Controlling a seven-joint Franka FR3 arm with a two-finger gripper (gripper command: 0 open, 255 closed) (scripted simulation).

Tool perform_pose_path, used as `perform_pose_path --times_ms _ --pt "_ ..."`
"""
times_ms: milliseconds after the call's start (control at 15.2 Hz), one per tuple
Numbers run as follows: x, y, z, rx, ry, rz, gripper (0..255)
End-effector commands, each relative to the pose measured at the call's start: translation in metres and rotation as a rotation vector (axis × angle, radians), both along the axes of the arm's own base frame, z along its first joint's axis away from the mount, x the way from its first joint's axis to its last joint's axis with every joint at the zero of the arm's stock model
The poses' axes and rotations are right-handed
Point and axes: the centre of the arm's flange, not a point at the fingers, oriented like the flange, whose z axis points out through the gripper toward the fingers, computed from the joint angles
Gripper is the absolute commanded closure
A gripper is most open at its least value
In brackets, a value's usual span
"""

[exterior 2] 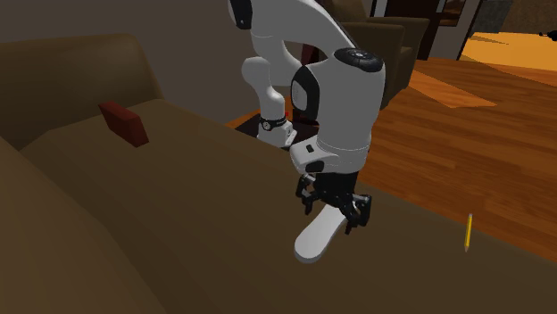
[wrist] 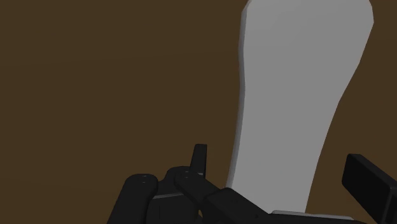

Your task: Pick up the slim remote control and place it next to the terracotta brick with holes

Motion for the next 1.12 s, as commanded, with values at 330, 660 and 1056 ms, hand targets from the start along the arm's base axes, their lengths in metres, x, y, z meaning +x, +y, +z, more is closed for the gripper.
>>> perform_pose_path --times_ms 330,660,1056 --pt "0.000 0.000 0.000 0.000 0.000 0.000 255" --pt "0.000 0.000 0.000 0.000 0.000 0.000 255" --pt "0.000 0.000 0.032 0.000 0.000 0.000 255"
